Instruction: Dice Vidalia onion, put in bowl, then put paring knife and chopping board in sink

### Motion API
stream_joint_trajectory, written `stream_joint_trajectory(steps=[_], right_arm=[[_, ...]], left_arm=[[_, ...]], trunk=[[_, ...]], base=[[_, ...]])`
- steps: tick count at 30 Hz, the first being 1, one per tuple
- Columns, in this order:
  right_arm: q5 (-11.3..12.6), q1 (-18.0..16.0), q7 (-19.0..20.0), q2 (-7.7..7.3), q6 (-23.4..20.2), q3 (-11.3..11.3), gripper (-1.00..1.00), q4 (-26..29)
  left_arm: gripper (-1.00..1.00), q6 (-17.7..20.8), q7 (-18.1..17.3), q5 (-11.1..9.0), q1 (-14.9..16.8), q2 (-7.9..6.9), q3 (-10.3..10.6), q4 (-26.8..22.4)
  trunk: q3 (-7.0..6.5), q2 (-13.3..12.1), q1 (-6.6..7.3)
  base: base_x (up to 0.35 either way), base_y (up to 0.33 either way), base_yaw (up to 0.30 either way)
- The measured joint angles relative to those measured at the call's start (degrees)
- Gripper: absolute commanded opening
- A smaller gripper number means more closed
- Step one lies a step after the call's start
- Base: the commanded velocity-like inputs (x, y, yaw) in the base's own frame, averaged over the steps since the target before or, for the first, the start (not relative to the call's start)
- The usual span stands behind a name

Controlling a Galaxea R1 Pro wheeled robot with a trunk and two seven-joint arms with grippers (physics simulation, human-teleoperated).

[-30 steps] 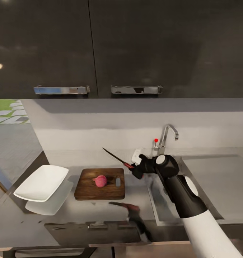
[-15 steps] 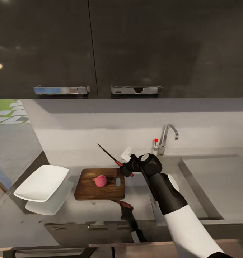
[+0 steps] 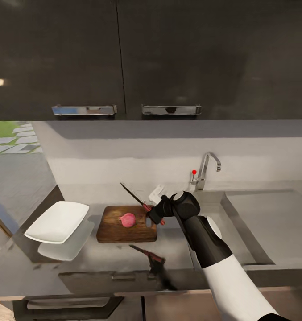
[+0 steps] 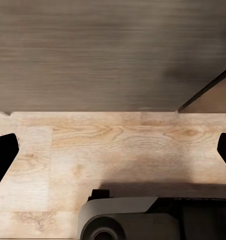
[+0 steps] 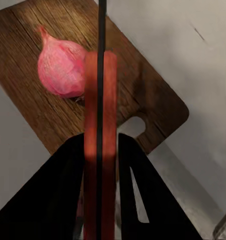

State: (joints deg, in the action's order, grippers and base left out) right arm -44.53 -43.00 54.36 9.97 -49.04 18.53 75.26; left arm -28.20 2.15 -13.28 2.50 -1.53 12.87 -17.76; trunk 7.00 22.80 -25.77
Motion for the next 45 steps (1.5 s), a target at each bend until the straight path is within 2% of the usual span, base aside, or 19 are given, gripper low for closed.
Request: stream_joint_trajectory(steps=[15,34,45], right_arm=[[-0.02,0.0,2.32,0.0,-0.86,0.2,-1.0,0.0],[0.15,0.0,2.78,0.0,-0.91,-0.04,-1.0,-0.4],[0.22,0.0,2.94,0.0,-0.92,0.02,-1.0,-2.67]], left_arm=[[1.0,0.0,0.0,-0.01,0.0,0.0,-0.08,0.0],[1.0,0.0,0.0,-0.01,0.0,0.0,-0.01,-0.02],[1.0,0.0,0.0,-0.01,0.0,0.0,0.0,0.0]], trunk=[[0.0,0.0,0.03],[0.0,0.0,0.02],[0.0,0.0,0.02]], base=[[-0.01,0.015,0.0],[0.037,0.03,0.0],[-0.012,0.0,0.0]])
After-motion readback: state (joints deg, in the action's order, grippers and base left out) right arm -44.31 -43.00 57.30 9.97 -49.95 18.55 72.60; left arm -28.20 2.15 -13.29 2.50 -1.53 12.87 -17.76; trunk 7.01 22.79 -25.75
